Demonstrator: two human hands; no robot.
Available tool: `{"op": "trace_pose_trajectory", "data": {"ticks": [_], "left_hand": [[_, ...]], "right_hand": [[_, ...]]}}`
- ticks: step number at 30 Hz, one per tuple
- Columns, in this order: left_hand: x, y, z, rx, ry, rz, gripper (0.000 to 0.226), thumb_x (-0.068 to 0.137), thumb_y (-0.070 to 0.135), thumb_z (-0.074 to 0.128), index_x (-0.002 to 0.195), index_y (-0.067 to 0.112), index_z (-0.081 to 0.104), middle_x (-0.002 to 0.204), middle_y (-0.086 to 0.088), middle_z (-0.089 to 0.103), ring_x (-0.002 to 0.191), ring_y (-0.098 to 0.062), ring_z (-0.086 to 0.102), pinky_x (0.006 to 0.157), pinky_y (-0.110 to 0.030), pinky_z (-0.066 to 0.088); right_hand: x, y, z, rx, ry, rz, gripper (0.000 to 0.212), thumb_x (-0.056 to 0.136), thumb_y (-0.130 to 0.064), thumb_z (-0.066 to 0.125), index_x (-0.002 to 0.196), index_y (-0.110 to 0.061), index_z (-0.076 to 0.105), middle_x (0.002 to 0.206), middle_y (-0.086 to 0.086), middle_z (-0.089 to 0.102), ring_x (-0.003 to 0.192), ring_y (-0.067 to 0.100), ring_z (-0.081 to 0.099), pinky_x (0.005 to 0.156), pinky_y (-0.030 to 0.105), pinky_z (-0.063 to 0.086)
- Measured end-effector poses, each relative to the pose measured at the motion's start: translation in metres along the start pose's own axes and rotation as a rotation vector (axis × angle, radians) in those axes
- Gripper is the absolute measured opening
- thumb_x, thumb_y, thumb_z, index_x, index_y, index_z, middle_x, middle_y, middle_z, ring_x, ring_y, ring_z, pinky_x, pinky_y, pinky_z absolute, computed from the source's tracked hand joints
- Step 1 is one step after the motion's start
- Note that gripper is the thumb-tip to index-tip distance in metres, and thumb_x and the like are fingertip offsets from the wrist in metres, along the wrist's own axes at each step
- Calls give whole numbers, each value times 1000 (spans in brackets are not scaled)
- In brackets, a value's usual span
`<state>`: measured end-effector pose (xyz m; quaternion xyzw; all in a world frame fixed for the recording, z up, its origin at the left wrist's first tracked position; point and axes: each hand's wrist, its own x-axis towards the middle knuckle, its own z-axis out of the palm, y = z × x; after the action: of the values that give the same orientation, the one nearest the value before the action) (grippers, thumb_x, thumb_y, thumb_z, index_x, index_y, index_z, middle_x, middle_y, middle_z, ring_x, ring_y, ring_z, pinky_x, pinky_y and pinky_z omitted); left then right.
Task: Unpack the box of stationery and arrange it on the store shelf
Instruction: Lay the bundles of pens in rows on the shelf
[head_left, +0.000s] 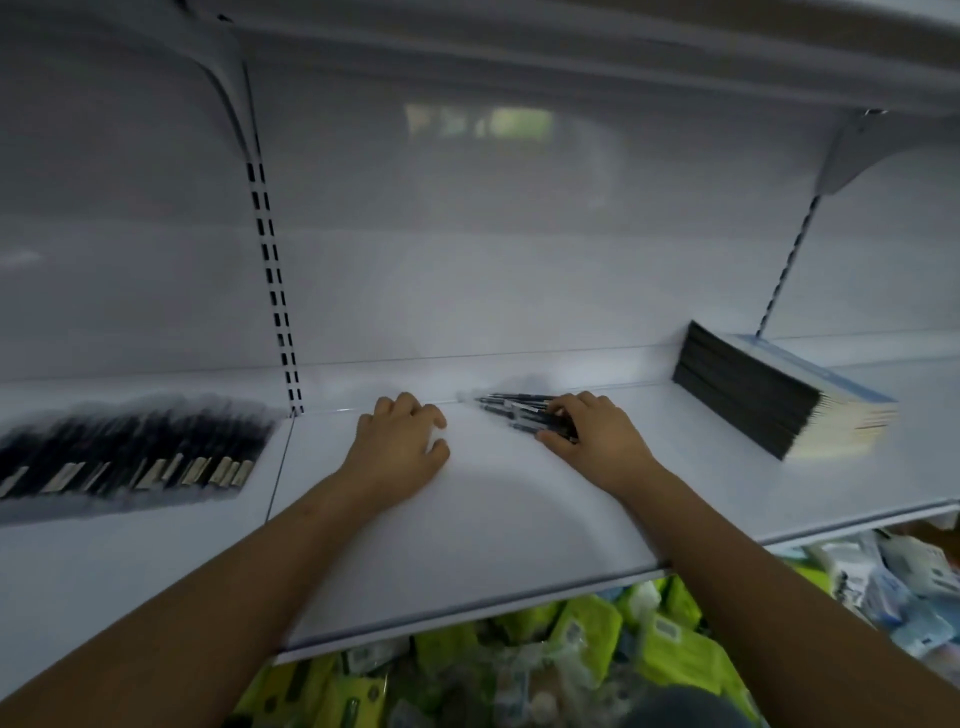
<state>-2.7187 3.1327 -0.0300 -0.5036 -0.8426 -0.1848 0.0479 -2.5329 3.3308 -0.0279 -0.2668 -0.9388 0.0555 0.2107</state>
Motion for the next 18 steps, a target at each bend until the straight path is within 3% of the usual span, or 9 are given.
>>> {"op": "trace_pose_trajectory", "data": {"ticks": [5, 9, 14, 18], "left_hand": [[26, 9, 8, -139, 44, -47, 43, 96, 34, 50, 137, 25, 47, 135, -4, 43, 126, -24, 36, 104, -38, 31], [46, 10, 17, -280, 119, -63, 44, 95, 34, 53, 137, 23, 48, 134, -4, 43, 128, -24, 37, 107, -39, 36], [56, 2, 22, -330, 193, 32, 43, 88, 14, 59, 129, 26, 59, 118, -4, 45, 121, -22, 39, 103, -37, 41], [52, 3, 22, -286, 123, 202, 31, 89, 27, 56, 118, 31, 67, 109, 6, 55, 112, -19, 42, 99, -34, 39]], "right_hand": [[1, -3, 0, -56, -34, -29, 45, 92, -56, 50, 118, -21, 58, 113, -2, 55, 105, 19, 52, 87, 32, 44], [2, 0, 1, -41, -60, 20, 47, 86, -67, 50, 99, -22, 53, 97, -8, 54, 92, 15, 51, 74, 31, 43], [6, 0, -2, -7, -79, 3, 51, 83, -71, 52, 89, -20, 53, 89, -9, 54, 84, 13, 51, 70, 31, 42], [3, 1, -2, 48, -48, 10, 47, 83, -69, 54, 83, -22, 50, 79, -9, 54, 71, 8, 51, 63, 28, 43]]}}
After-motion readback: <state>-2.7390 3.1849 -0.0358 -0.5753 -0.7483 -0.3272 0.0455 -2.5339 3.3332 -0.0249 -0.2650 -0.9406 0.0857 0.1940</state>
